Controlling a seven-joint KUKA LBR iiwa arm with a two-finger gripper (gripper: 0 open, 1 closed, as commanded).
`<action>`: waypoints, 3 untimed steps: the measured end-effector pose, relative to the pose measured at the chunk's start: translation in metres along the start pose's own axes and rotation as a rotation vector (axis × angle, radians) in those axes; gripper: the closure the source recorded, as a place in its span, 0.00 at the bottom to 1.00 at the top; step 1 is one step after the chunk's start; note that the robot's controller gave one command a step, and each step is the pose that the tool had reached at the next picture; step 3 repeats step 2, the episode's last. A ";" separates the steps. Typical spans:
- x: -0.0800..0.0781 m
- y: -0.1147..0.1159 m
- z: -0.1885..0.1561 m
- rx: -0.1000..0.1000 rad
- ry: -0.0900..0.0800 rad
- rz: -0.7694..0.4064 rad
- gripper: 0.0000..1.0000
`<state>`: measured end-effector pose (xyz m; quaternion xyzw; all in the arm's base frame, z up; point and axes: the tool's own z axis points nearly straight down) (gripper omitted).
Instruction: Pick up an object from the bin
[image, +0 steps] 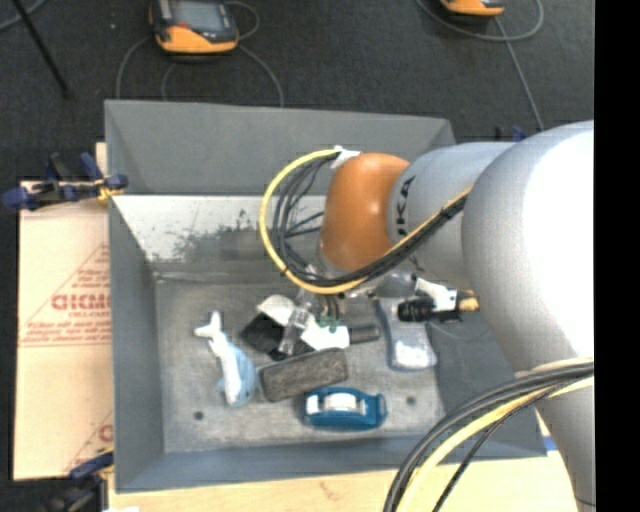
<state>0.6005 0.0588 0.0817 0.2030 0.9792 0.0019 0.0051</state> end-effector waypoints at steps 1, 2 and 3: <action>0.000 0.000 0.000 0.000 0.000 0.000 1.00; 0.000 0.000 0.000 0.000 0.000 0.000 1.00; 0.000 0.000 0.000 0.000 0.000 0.000 1.00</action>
Offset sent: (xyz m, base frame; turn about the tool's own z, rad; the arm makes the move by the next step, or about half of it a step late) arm 0.0000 0.0001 0.0043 0.0000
